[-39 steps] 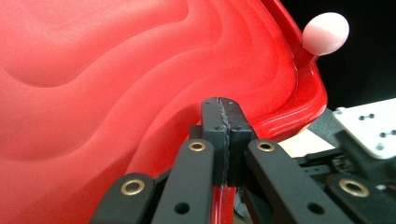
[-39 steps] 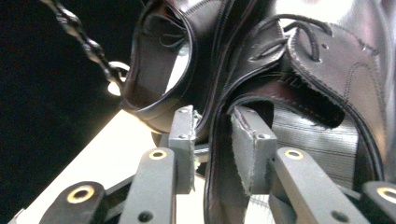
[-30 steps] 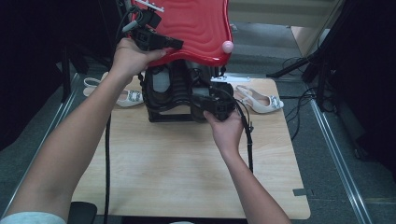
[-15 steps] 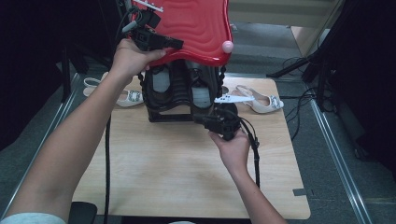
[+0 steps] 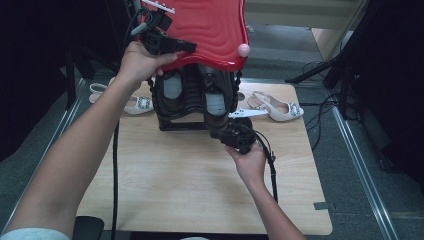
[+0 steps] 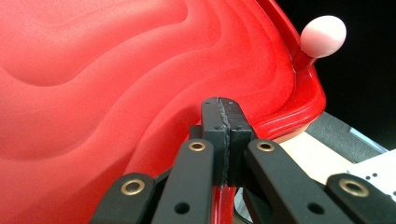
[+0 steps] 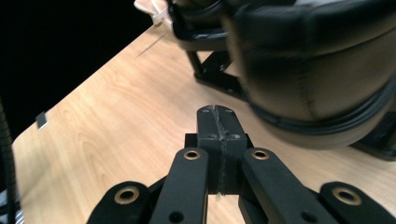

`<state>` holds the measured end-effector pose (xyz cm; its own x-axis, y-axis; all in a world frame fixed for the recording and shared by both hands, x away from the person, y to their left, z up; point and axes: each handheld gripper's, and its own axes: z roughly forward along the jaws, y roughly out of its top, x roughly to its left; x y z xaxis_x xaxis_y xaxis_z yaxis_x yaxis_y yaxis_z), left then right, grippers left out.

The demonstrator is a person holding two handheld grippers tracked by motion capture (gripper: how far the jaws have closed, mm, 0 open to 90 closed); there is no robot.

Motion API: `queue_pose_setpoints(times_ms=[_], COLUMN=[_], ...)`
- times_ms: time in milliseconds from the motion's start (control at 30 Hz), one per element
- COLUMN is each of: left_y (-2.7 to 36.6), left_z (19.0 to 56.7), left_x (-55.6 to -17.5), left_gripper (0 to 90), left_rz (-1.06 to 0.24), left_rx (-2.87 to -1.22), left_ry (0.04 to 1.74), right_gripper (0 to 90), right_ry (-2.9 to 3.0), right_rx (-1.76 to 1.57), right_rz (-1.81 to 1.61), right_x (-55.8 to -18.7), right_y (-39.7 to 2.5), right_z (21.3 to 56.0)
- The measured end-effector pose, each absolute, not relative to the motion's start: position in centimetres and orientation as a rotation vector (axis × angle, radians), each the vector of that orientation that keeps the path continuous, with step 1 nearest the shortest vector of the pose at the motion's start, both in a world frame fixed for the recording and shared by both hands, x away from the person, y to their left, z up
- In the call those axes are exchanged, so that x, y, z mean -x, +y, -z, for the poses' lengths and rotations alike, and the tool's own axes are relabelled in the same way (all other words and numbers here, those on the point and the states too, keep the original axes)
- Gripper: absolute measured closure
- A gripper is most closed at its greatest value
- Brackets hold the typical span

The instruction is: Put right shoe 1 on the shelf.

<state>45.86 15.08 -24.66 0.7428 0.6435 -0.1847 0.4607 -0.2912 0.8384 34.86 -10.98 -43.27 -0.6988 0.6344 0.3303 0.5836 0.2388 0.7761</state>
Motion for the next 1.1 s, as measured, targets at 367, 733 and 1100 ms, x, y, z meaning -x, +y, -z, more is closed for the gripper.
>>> queue_pose_setpoints(times_ms=[367,733,1100], left_y=[15.1,15.0,15.1], left_z=[24.6,24.6,24.5], left_x=[-45.8,-45.8,-45.8], left_gripper=[90.0,90.0,90.0], left_rz=[-0.225,-0.231,-0.227], left_rx=[-1.946,-1.951,-1.954], left_ry=[0.848,0.846,0.846], right_gripper=[90.0,90.0,90.0], right_ry=[2.392,2.31,2.268], right_rx=[-1.243,-1.279,-1.354], right_rz=[-1.484,-1.516,-1.512], right_x=[-35.7,-36.8,-39.1], right_y=[-10.6,-9.4,-9.5], right_z=[43.2,42.9,41.9])
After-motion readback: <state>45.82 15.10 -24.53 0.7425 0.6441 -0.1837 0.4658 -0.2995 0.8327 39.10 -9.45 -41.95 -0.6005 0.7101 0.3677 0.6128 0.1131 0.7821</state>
